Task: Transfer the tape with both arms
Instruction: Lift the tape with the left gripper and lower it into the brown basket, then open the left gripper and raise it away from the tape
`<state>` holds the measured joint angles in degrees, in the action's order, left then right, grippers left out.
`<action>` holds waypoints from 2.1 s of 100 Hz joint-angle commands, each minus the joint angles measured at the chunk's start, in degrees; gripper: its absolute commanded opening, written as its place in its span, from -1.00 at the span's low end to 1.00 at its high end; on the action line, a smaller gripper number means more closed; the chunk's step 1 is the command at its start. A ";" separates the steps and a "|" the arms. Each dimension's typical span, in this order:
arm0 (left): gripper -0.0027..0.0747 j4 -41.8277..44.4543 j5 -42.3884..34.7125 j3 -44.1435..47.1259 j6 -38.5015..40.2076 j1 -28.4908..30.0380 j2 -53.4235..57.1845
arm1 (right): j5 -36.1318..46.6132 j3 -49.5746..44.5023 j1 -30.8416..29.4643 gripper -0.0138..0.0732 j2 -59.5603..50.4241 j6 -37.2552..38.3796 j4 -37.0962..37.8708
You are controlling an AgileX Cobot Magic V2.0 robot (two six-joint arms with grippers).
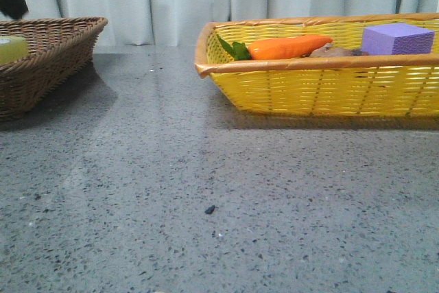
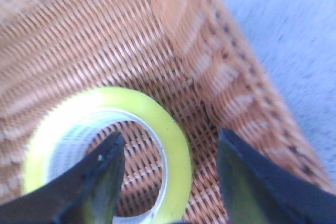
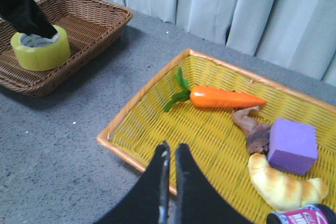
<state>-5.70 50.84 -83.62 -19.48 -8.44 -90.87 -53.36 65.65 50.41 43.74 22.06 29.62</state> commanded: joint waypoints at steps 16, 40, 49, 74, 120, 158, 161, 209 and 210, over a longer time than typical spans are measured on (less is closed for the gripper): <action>-0.16 -4.18 -2.83 -2.09 0.13 0.11 12.04 | 12.48 -7.05 -0.10 -0.85 -5.03 1.39 3.71; -0.68 -7.53 -3.52 -0.82 0.13 0.11 20.81 | 13.69 -18.00 -0.10 -0.85 -14.28 12.51 13.06; -0.89 -8.78 -5.08 1.92 0.13 0.11 24.54 | 13.69 -21.06 -0.10 -0.85 -18.29 12.54 14.12; -0.98 -11.04 -15.94 16.73 0.13 0.11 37.60 | 10.24 -25.11 -0.10 -0.85 -27.70 12.54 16.51; -0.98 -12.35 -31.93 47.13 0.13 0.11 64.45 | 8.95 -30.89 -0.10 -0.85 -35.41 12.54 18.01; -0.98 -12.35 -34.03 58.10 0.13 0.11 76.58 | 9.10 -31.41 -0.10 -0.85 -35.41 12.54 17.87; -0.98 -12.35 -33.74 58.41 0.13 0.11 76.63 | 9.10 -31.41 -0.10 -0.85 -35.41 12.54 17.87; -0.98 -12.35 -33.08 61.46 0.13 0.11 76.51 | 9.10 -31.41 -0.10 -0.85 -35.41 12.54 17.87; -0.98 -12.35 -33.08 61.46 0.13 0.11 76.51 | 9.10 -31.41 -0.10 -0.85 -35.41 12.54 17.87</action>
<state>-16.98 21.65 -20.79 -19.48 -8.44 -13.70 -47.36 32.99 50.41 7.41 34.79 44.65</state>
